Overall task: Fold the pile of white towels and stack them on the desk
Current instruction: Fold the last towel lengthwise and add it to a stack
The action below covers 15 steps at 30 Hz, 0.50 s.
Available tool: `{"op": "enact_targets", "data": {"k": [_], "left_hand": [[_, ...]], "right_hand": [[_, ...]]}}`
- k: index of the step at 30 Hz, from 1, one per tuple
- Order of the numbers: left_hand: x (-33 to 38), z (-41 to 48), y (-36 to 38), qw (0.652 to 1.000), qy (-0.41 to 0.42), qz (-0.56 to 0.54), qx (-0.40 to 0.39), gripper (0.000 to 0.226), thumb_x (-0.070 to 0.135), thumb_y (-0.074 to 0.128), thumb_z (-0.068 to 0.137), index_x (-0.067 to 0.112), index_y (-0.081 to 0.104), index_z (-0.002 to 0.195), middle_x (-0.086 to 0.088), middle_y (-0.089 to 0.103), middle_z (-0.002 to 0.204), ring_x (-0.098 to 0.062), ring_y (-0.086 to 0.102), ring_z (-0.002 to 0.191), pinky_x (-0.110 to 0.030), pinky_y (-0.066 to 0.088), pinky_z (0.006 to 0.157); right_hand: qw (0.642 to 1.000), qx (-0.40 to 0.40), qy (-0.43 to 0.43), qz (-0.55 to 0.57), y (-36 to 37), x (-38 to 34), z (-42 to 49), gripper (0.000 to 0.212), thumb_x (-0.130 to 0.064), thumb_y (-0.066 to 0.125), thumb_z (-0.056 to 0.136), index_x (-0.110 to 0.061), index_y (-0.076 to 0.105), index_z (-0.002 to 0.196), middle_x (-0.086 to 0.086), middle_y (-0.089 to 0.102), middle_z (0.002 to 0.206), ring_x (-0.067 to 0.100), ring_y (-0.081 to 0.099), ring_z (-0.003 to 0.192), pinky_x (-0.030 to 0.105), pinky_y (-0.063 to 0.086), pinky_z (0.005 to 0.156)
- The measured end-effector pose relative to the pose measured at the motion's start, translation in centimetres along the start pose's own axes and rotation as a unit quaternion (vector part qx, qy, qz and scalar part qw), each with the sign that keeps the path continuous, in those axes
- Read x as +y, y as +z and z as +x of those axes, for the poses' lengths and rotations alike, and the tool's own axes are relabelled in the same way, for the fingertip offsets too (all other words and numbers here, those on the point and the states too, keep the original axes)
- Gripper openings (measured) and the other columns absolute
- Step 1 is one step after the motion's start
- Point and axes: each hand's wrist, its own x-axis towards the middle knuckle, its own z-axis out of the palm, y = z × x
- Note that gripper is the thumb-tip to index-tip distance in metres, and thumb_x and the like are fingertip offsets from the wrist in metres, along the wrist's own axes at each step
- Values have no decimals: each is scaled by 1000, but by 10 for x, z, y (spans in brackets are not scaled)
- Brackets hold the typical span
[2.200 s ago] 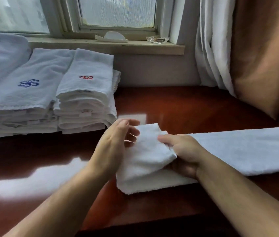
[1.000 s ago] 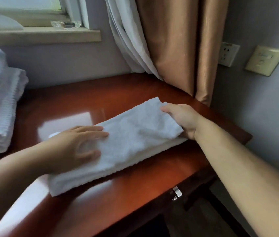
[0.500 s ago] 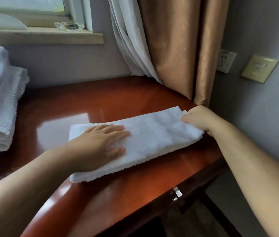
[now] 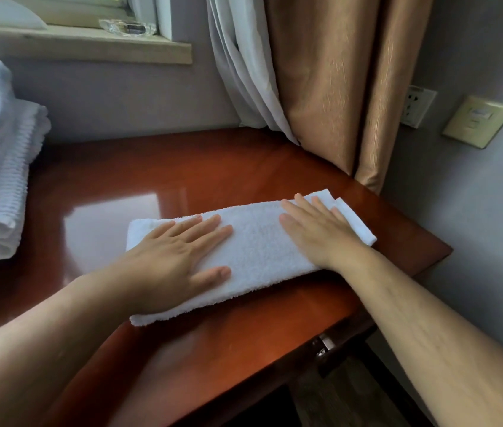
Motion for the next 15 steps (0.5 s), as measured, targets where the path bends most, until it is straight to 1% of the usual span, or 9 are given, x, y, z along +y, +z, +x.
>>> {"op": "enact_targets", "data": {"k": [1, 4, 7, 9, 10, 11, 12, 14, 15], "left_hand": [[0, 0, 0, 1000, 1, 1, -1, 88, 90, -5, 75, 51, -15, 154, 21, -20, 163, -2, -18, 151, -32, -9, 124], [0, 1, -1, 1000, 2, -1, 4, 90, 85, -4, 74, 49, -13, 155, 20, -19, 164, -4, -17, 152, -34, -7, 125], [-1, -2, 2, 1000, 2, -3, 9, 92, 85, -5, 73, 47, -12, 156, 20, -19, 163, -4, -16, 152, -35, -7, 125], [-3, -5, 3, 1000, 1, -9, 8, 89, 83, -2, 77, 46, -10, 157, 22, -18, 162, -4, -15, 152, -35, -7, 125], [-3, -5, 4, 1000, 3, -18, 14, 83, 80, 3, 83, 46, -6, 158, 22, -15, 162, -4, -13, 152, -35, -6, 125], [-4, -6, 4, 999, 8, -37, 31, 73, 73, 13, 92, 46, 4, 159, 22, -7, 163, -5, -7, 153, -35, -3, 125], [-5, -7, 5, 995, 11, -71, 69, 60, 60, 26, 100, 45, 19, 158, 21, 6, 164, -6, 3, 154, -34, 2, 125], [-14, -10, 8, 973, -14, -151, 173, 40, 32, 49, 103, 39, 52, 142, 15, 38, 157, -13, 26, 150, -35, 16, 123], [-20, -11, 10, 962, -53, -173, 202, 38, 26, 52, 101, 39, 59, 136, 12, 44, 154, -16, 30, 148, -37, 19, 122]], "right_hand": [[1000, 1, 8, -7, -1, 6, 3, 93, -63, -13, 74, -37, 17, 158, -7, -2, 171, 17, -8, 156, 52, -1, 125], [999, 13, 49, 10, -4, 16, 10, 64, -50, 4, 98, -37, 11, 161, -10, -2, 170, 13, -10, 156, 47, -2, 125], [996, 11, 88, 25, -7, 27, 14, 57, -43, 11, 105, -37, 9, 161, -11, -3, 170, 19, -11, 156, 52, -1, 123], [991, 37, 132, 4, -15, 32, 16, 55, -34, 17, 106, -33, 17, 161, -2, 6, 170, 28, -5, 156, 55, 3, 123], [986, 75, 145, -32, -20, 33, 15, 53, -28, 22, 106, -28, 28, 158, 3, 18, 168, 31, 4, 156, 55, 8, 124], [979, 127, 144, -62, -24, 31, 12, 49, -23, 28, 104, -22, 41, 151, 6, 33, 160, 32, 18, 152, 53, 16, 123], [973, 183, 126, -64, -26, 24, 9, 44, -19, 34, 101, -17, 53, 141, 7, 46, 150, 32, 32, 144, 50, 25, 119], [966, 255, 40, 18, -26, -5, -7, 34, -18, 46, 99, -13, 65, 127, 8, 60, 132, 31, 50, 124, 43, 40, 106], [964, 255, -25, 70, -21, -26, -18, 29, -19, 52, 98, -12, 70, 120, 8, 65, 124, 31, 55, 117, 42, 43, 101]]}}
